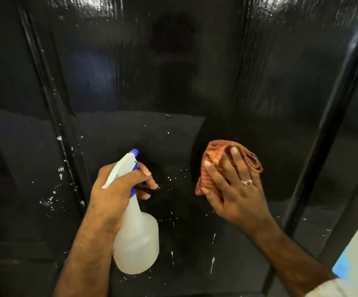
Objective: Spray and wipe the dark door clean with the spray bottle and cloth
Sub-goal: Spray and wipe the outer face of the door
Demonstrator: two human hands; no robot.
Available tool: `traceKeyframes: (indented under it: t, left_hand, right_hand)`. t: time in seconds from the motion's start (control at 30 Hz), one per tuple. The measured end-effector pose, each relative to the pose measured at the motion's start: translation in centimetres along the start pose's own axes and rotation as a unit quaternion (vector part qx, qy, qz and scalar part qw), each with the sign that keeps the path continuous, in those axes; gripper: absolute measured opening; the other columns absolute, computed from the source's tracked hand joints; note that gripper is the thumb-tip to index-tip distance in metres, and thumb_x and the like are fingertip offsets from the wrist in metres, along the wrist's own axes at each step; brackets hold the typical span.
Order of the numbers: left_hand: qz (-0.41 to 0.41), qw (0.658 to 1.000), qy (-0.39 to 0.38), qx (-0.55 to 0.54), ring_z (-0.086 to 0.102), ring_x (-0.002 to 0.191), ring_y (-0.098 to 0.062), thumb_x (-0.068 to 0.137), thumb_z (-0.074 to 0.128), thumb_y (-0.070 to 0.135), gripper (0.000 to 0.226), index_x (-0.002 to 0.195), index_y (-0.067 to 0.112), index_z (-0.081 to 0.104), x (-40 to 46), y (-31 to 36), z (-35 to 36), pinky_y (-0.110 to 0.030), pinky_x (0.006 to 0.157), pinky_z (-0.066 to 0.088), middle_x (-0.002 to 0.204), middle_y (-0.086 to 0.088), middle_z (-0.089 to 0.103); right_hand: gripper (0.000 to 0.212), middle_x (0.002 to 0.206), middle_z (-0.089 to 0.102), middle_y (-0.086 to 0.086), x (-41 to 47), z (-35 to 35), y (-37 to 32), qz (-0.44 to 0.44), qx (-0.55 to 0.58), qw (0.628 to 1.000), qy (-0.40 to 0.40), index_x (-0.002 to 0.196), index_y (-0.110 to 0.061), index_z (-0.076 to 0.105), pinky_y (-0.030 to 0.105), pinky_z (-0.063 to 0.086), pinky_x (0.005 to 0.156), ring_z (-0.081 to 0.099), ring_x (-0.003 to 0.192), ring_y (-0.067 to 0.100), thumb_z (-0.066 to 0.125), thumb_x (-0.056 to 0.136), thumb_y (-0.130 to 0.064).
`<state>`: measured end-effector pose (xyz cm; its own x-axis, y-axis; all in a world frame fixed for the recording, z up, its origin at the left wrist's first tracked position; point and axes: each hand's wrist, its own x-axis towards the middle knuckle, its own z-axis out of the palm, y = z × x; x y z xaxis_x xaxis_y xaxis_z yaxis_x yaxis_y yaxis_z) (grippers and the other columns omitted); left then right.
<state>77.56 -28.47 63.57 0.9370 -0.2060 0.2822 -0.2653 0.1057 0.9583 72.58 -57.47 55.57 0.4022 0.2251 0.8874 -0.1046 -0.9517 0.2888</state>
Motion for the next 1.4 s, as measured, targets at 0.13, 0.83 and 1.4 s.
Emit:
traceKeyframes:
  t: [0.13, 0.83, 1.4]
  left_hand:
    - [0.012, 1.0, 0.017, 0.002, 0.077, 0.083, -0.039, 0.096, 0.065, -0.001, 0.017, 0.084, 0.005, 0.076, -1.2, 0.6, -0.1, -0.044, 0.069, 0.061, 0.08, -0.022, 0.075]
    - [0.022, 0.998, 0.061, 0.008, 0.078, 0.082, -0.038, 0.095, 0.066, 0.002, 0.015, 0.087, 0.008, 0.077, -0.9, 1.3, -5.5, -0.044, 0.069, 0.063, 0.083, -0.02, 0.076]
    - [0.054, 0.996, -0.069, -0.022, 0.076, 0.084, -0.042, 0.076, 0.07, 0.018, 0.009, 0.078, 0.013, 0.077, 3.7, 1.0, -20.0, -0.034, 0.062, 0.059, 0.08, -0.021, 0.074]
  right_hand:
    - [0.074, 0.174, 0.025, 0.015, 0.6, -0.9, 2.3, 0.144, -0.005, 0.989, 0.029, 0.165, -0.023, 0.035, 0.06, 0.022, 0.123, 0.017, 0.162, 0.039, 0.058, 0.102, -0.054]
    - [0.072, 0.176, 0.017, 0.015, 10.6, -1.1, -4.9, 0.148, 0.025, 0.987, 0.061, 0.168, -0.022, 0.029, 0.061, 0.015, 0.128, 0.012, 0.163, 0.042, 0.048, 0.107, -0.054]
    - [0.073, 0.177, 0.014, 0.015, 12.4, 0.9, -14.2, 0.14, -0.033, 0.989, 0.043, 0.169, -0.023, 0.026, 0.061, 0.016, 0.126, 0.011, 0.163, 0.04, 0.051, 0.106, -0.05]
